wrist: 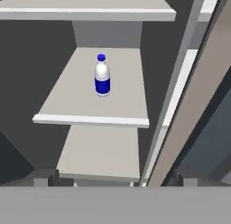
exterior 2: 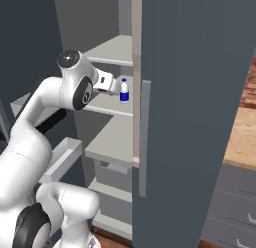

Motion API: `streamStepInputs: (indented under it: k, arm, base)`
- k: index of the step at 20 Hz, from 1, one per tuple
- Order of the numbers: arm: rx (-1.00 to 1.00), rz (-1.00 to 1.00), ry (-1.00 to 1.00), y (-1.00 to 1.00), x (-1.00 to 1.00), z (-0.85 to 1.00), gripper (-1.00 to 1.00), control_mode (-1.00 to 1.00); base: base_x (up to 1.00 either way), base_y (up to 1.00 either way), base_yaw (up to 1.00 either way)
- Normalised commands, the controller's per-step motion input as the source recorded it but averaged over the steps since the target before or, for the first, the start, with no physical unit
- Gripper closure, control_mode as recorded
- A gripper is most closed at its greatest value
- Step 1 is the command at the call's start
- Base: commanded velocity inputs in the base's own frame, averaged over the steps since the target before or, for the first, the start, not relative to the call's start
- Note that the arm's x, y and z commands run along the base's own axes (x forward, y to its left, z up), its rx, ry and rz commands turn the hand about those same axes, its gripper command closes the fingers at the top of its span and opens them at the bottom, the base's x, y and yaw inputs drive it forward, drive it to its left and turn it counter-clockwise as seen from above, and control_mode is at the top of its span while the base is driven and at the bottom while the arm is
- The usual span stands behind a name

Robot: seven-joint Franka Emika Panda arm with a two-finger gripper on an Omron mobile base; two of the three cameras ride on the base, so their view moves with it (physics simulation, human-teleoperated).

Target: Take the bottled waters from the counter and place them in the freezer to freeze. Close the freezer door after placing the bottles.

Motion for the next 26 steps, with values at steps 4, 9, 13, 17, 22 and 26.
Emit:
streamStepInputs:
  k: [4, 9, 13, 17, 22, 26]
  arm:
    - [0.00, 0.00, 0.00, 0.07, -1.00, 0.00, -1.00, -1.00]
    - [0.00, 0.00, 0.03, 0.01, -0.41, -0.08, -1.00, -1.00]
    - [0.00, 0.01, 0.04, 0.00, -0.01, -0.39, -1.00, -1.00]
    - [0.00, 0.00, 0.10, 0.00, -0.27, -0.36, -1.00, -1.00]
    - [0.00, 0.00, 0.06, 0.01, -0.76, -0.18, -1.00, -1.00]
    - [0.00, 0.00, 0.04, 0.07, -0.50, -0.13, -1.00, -1.00]
  base:
    - [0.00, 0.00, 0.00]
    - [0.00, 0.00, 0.00]
    - [0.00, 0.00, 0.00]
    - [0.00, 0.00, 0.00]
    - [0.00, 0.00, 0.00]
    - [0.00, 0.00, 0.00]
